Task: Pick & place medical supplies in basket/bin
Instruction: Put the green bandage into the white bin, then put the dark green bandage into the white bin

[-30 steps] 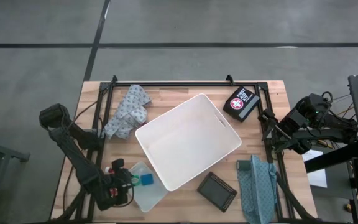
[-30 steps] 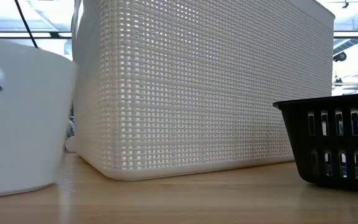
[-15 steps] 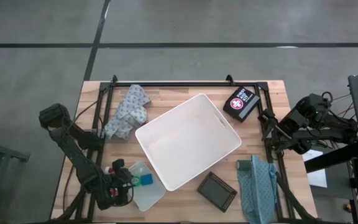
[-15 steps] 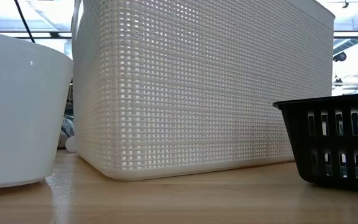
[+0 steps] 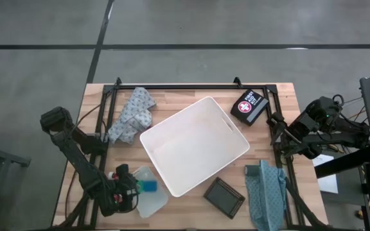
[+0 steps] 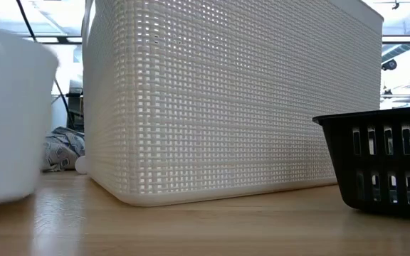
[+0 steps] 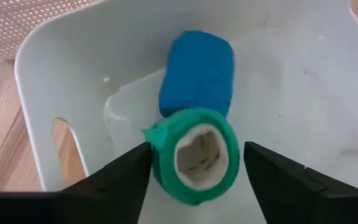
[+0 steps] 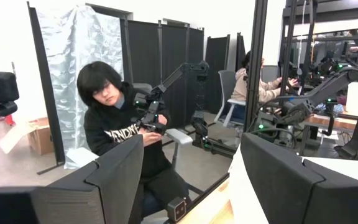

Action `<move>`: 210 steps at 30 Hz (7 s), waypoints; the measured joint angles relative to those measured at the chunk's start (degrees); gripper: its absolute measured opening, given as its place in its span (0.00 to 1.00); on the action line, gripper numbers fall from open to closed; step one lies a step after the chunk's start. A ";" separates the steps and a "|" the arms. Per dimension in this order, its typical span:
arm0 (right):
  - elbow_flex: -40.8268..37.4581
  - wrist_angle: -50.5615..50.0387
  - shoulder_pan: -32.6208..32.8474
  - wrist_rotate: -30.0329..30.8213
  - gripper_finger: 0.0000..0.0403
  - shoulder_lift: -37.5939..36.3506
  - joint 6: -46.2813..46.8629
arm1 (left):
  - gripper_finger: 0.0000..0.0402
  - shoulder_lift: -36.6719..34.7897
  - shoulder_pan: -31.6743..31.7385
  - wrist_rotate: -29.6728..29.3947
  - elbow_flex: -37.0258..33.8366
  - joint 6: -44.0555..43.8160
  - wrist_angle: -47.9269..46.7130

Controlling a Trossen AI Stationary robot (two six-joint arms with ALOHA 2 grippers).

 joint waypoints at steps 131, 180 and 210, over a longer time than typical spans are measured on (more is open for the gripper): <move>0.00 0.00 0.02 0.02 0.66 0.00 0.00 | 0.81 -0.81 0.46 -24.00 26.49 46.63 5.01; 0.46 -25.24 0.02 18.25 0.56 2.95 -2.60 | 0.81 -0.82 0.46 -24.00 26.49 46.62 5.00; -5.25 -49.75 0.03 24.38 0.56 -3.35 0.47 | 0.81 -0.83 0.45 -24.00 26.49 46.62 5.00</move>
